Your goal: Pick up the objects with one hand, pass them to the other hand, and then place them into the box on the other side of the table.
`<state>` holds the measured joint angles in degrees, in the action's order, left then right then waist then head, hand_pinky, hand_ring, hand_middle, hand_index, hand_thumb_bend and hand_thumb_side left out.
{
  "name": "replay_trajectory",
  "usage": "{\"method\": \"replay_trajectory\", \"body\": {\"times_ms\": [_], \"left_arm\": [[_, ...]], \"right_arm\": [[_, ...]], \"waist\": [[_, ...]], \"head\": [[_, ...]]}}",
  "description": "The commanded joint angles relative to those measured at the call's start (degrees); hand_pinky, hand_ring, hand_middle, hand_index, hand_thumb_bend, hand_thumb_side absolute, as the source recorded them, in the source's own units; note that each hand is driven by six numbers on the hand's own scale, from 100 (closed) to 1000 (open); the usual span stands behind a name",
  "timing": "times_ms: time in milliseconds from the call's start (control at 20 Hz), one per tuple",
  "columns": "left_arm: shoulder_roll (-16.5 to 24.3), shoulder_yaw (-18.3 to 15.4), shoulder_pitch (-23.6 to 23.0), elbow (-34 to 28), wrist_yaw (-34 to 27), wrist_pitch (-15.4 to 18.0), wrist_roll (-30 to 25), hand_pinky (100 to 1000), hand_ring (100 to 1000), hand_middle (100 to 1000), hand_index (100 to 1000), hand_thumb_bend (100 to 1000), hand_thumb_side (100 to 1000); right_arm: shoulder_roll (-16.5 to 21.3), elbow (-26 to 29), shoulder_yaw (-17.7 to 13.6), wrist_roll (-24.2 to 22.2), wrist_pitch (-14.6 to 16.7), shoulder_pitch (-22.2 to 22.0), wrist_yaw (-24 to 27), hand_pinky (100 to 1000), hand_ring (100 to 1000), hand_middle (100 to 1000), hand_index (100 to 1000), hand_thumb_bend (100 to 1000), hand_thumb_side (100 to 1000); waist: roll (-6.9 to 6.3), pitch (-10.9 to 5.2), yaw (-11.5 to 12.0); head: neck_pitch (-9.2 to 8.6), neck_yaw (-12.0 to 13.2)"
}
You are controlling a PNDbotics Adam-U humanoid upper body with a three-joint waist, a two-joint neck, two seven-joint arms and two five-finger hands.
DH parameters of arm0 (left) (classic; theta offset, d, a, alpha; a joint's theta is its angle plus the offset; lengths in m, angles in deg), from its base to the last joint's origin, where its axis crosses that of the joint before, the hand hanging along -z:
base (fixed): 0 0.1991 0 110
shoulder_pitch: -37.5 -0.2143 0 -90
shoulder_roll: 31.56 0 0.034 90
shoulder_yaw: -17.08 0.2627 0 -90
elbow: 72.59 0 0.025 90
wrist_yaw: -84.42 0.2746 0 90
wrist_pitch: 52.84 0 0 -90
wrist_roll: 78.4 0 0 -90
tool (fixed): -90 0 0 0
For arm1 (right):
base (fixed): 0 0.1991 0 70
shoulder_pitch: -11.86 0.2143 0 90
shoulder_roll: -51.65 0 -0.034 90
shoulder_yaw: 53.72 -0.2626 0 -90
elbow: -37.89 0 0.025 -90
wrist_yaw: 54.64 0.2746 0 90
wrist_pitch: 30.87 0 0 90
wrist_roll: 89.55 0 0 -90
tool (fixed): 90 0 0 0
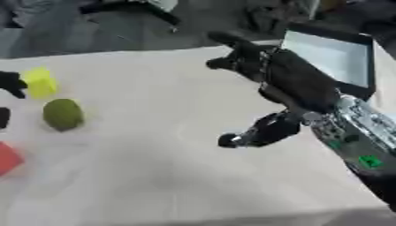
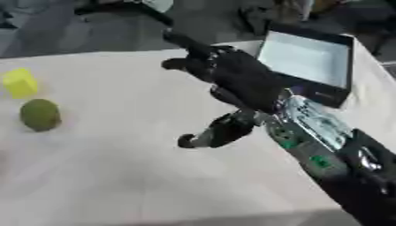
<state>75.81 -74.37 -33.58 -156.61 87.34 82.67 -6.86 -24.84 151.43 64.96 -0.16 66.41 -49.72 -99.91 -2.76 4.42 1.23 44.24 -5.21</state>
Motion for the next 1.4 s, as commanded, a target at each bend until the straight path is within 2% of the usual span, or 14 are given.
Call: {"method": "replay_trajectory", "body": {"times_ms": [50, 350, 550, 700, 750, 800, 850, 900, 1100, 1150, 1300, 1350, 1400], "left_arm": [[2.3, -1.6, 0.6, -0.5, -2.4, 6.2, -9.3, 630, 568, 660, 877, 100, 648], [2.2, -3.0, 0.7, 0.1, -6.1, 5.2, -14.9, 632, 570, 663, 877, 100, 635], [3.5, -6.0, 0.1, 1.9, -5.7, 5.1, -18.5, 650, 592, 686, 875, 100, 501], [6.5, -9.1, -0.4, 5.6, -3.3, 3.6, -21.1, 674, 622, 714, 879, 100, 431], [7.4, -9.9, -0.1, 7.1, -2.4, 2.8, -22.0, 683, 633, 721, 879, 122, 402], [8.4, -10.4, 0.1, 8.5, -1.6, 1.9, -22.9, 694, 651, 736, 883, 169, 432], [9.3, -10.6, 0.4, 9.9, -0.7, 1.0, -23.8, 698, 663, 744, 886, 305, 172], [10.1, -10.5, 0.8, 11.4, 0.2, 0.1, -24.7, 700, 671, 746, 886, 246, 493], [12.1, -10.2, 2.6, 17.2, 3.8, -2.8, -28.3, 696, 677, 745, 883, 419, 703], [12.4, -10.3, 3.2, 18.8, 4.8, -2.8, -29.2, 697, 685, 752, 885, 471, 794], [13.1, -10.4, 4.7, 23.2, 7.5, -2.5, -30.9, 713, 709, 773, 894, 540, 833], [13.0, -10.3, 5.3, 24.7, 10.0, -2.5, -30.2, 715, 712, 775, 896, 545, 834], [12.1, -10.2, 6.2, 25.6, 16.6, -2.9, -27.8, 719, 717, 779, 896, 551, 821]], "right_arm": [[1.2, 1.0, -0.5, 0.5, 0.0, 0.8, 0.5, 597, 715, 1000, 863, 752, 370], [1.1, 1.0, -0.4, 0.7, 0.2, 0.9, 0.9, 586, 704, 1000, 868, 759, 358], [1.3, 1.0, -0.3, 0.4, 0.3, 0.6, 1.0, 589, 704, 1000, 868, 754, 359], [1.5, 1.0, -0.3, 0.3, 0.2, 0.5, 1.0, 585, 703, 1000, 868, 760, 353], [1.6, 1.0, -0.3, 0.3, 0.2, 0.4, 1.1, 584, 703, 1000, 868, 760, 353], [1.6, 1.0, -0.3, 0.3, 0.2, 0.4, 1.1, 583, 703, 1000, 868, 760, 353], [1.6, 1.0, -0.2, 0.3, 0.2, 0.3, 1.1, 583, 703, 1000, 868, 756, 349], [1.6, 1.0, -0.2, 0.3, 0.1, 0.3, 1.1, 583, 703, 1000, 868, 762, 352], [1.6, 1.0, -0.2, 0.1, 0.0, 0.0, 1.1, 582, 702, 1000, 868, 764, 351], [1.7, 1.0, -0.1, 0.0, 0.0, -0.1, 1.1, 583, 702, 1000, 868, 763, 349], [1.7, 1.0, -0.1, -0.2, -0.1, -0.3, 1.1, 582, 702, 1000, 869, 764, 348], [1.7, 1.0, -0.1, -0.3, -0.1, -0.4, 1.1, 581, 701, 1000, 869, 764, 348], [1.7, 1.0, -0.1, -0.3, 0.0, -0.4, 1.2, 582, 702, 1000, 868, 763, 348]], "waist": [[-0.08, -0.41, 0.1], [-0.22, -0.28, 0.1], [-0.25, -0.40, 0.5], [-0.39, -0.29, 0.7], [-0.42, -0.27, 0.7], [-0.43, -0.23, 0.7], [-0.44, -0.21, 0.6], [-0.43, -0.20, 0.6], [-0.48, -0.22, 0.4], [-0.51, -0.26, 0.4], [-0.66, -0.49, 0.4], [-0.67, -0.58, 0.3], [-0.64, -0.66, 0.3]], "head": [[-0.13, -0.3], [-0.13, -0.2], [-0.13, -0.4], [-0.13, -0.4], [-0.13, -0.4], [-0.13, -0.4], [-0.13, -0.3], [-0.13, -0.2], [-0.13, -0.2], [-0.13, -0.2], [-0.13, -0.4], [-0.13, -0.4], [-0.13, -0.4]]}}
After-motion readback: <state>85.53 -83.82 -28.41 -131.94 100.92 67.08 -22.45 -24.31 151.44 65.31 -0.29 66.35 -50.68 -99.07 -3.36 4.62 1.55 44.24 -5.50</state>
